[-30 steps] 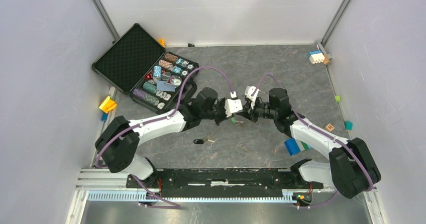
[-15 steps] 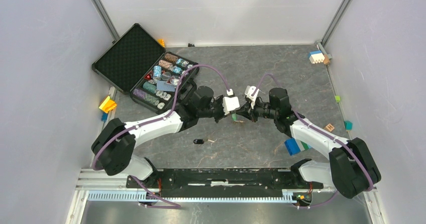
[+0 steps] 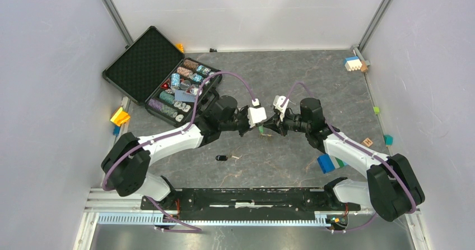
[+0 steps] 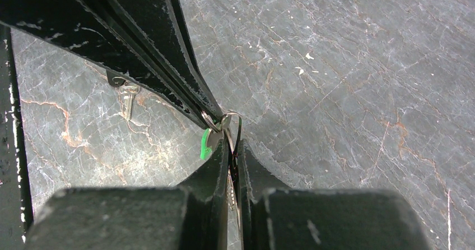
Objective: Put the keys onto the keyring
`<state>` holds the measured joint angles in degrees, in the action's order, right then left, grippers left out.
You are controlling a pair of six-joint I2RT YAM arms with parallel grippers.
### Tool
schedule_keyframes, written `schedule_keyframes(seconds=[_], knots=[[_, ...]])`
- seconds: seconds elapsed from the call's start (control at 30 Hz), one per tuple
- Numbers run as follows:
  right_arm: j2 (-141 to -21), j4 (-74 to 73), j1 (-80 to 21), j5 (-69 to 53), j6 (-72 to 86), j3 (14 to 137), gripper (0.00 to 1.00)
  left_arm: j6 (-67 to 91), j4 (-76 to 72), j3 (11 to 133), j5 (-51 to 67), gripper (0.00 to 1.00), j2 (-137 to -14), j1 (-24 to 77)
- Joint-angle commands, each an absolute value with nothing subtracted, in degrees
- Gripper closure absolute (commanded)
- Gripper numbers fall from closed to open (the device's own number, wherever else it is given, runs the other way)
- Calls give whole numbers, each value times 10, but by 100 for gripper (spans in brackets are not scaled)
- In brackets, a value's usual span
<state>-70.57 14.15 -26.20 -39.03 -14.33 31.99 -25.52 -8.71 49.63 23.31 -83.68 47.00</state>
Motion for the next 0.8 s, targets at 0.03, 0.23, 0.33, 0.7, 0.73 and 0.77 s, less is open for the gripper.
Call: schedule_keyframes(seconds=[0.03, 0.23, 0.33, 0.7, 0.73, 0.77], knots=[[-704, 166, -264, -410, -138, 322, 100, -255, -126, 499, 257, 98, -842, 469], [-702, 165, -264, -413, -137, 322, 100, -256, -131, 499, 262, 98, -846, 470], [-702, 166, -264, -414, -137, 323, 100, -256, -137, 498, 258, 98, -849, 470], [-704, 166, -264, -418, -138, 323, 100, -255, -149, 503, 237, 98, -857, 471], [-704, 165, -264, -418, -138, 323, 100, -254, -150, 502, 234, 98, -857, 471], [-705, 165, -264, -418, -138, 323, 100, -252, -151, 502, 231, 98, -858, 471]])
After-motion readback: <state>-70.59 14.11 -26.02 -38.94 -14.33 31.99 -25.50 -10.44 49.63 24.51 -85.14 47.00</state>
